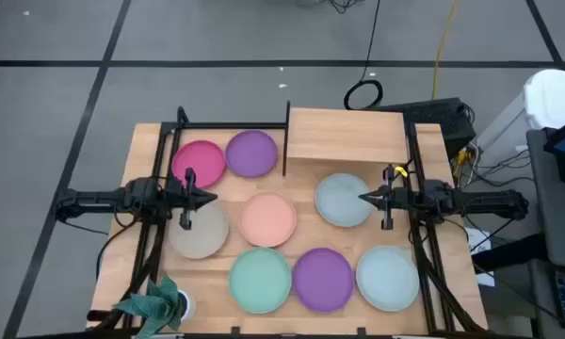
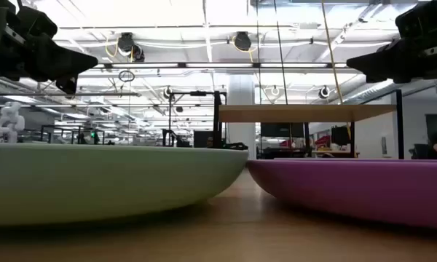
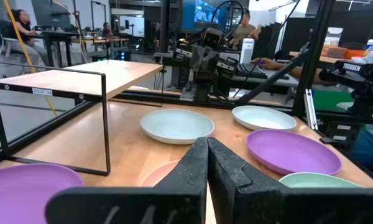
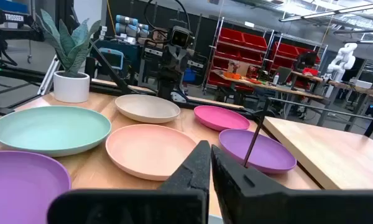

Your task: Place and stack plates onto a shelf

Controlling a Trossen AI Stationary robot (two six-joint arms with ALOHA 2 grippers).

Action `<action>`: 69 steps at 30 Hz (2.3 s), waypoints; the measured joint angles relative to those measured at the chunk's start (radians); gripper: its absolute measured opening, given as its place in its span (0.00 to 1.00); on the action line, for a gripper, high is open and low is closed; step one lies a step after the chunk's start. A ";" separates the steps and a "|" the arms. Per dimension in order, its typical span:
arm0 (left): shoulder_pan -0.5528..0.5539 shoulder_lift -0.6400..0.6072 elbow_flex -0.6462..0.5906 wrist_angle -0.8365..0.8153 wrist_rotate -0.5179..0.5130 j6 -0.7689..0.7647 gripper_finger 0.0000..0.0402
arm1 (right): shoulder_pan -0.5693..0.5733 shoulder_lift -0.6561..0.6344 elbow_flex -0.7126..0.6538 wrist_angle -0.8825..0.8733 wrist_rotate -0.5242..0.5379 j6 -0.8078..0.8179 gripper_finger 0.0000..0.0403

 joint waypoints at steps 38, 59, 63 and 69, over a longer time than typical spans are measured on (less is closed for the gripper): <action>0.000 0.000 0.000 0.000 0.000 0.000 0.01 | 0.000 0.000 0.000 0.000 0.000 0.000 0.00; 0.000 0.000 0.000 0.000 0.000 0.000 0.01 | 0.000 0.000 0.000 0.000 0.000 0.000 0.00; 0.000 0.000 0.000 0.000 0.000 0.000 0.01 | 0.000 0.000 0.000 0.028 0.001 0.011 0.00; 0.000 0.000 0.000 0.000 0.000 0.000 0.01 | 0.006 0.010 0.020 0.136 -0.022 -0.049 0.00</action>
